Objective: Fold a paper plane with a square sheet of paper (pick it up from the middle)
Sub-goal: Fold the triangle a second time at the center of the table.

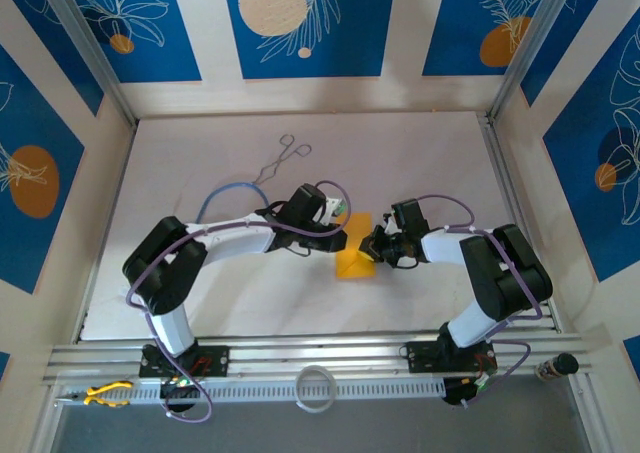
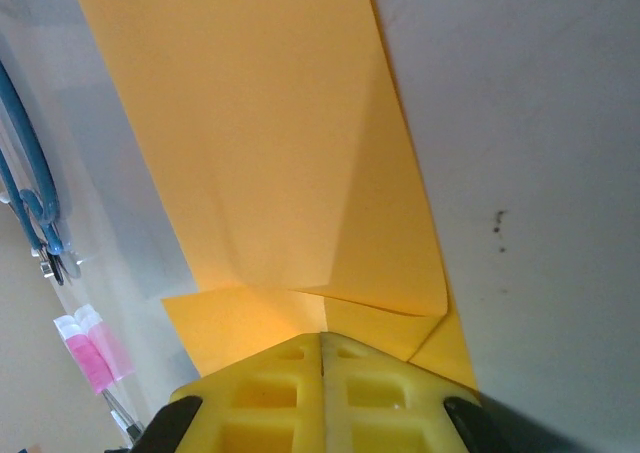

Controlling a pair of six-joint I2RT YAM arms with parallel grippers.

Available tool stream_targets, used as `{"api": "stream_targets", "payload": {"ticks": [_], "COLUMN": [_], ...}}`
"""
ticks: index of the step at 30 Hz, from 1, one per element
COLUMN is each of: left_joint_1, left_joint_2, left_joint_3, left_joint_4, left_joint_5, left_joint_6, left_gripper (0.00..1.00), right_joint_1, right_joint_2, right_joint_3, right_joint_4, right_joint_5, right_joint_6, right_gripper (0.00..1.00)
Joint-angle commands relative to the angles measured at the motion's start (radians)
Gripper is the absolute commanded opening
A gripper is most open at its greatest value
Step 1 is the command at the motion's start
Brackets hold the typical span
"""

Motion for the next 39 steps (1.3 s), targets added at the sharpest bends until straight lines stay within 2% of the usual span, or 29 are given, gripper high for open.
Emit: {"api": "stream_targets", "payload": {"ticks": [1,8,21,39], "left_joint_1": [-0.009,-0.023,-0.047,-0.051], "left_joint_2": [0.025,0.096,0.179,0.232], "left_joint_3": [0.036,0.076,0.123,0.114], "left_joint_4": [0.011,-0.001,-0.09,-0.149], "left_joint_5": [0.149,0.232,0.224,0.127], "left_joint_6": [-0.036,-0.051,-0.013,0.038], "left_gripper": [0.03,0.01,0.02,0.03], "right_joint_1": [-0.007,-0.007,-0.005,-0.006], "right_joint_2": [0.032,0.033,0.037,0.038], "right_joint_3": [-0.006,-0.002,0.006,0.005], "right_joint_4": [-0.094,-0.106,-0.117,-0.131], "right_joint_5": [0.053,0.058,0.06,0.066], "right_joint_6": [0.0,-0.002,-0.004,-0.011], "right_gripper": [0.01,0.01,0.01,0.01]}}
